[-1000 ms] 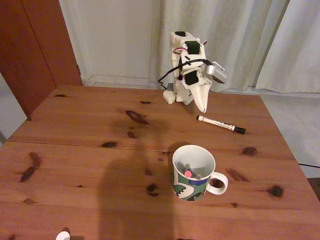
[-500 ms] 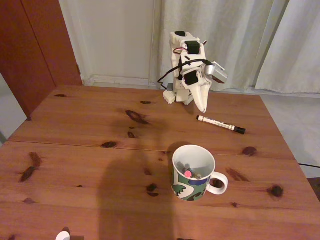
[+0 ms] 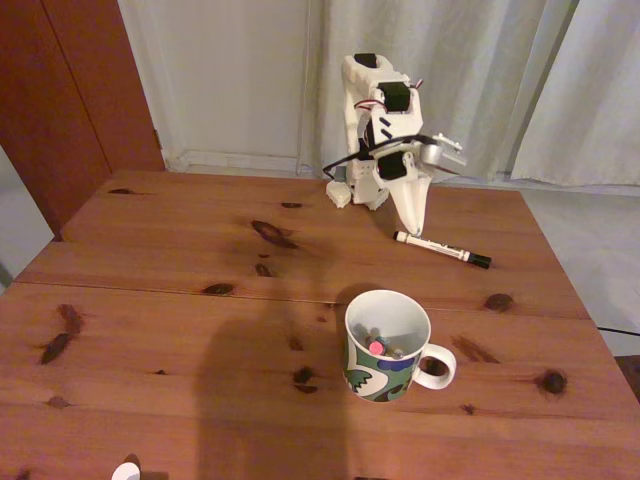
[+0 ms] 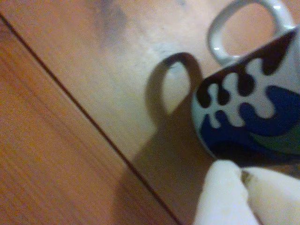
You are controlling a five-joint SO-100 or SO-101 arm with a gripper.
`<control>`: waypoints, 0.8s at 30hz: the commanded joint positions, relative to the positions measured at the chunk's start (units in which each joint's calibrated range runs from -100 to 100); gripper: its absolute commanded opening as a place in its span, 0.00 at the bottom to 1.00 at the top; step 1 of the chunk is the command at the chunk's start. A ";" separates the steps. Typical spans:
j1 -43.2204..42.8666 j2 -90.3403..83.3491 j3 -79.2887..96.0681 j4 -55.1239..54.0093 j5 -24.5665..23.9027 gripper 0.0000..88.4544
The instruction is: Clean up the desk and place the pens and markers into the cup
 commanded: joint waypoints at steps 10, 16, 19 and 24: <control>-2.63 11.16 -4.16 0.14 -0.15 0.01; -4.08 14.96 -3.62 0.14 -0.31 0.01; -4.40 16.20 -3.53 0.23 -0.31 0.01; -5.93 16.78 -3.80 7.54 -0.25 0.01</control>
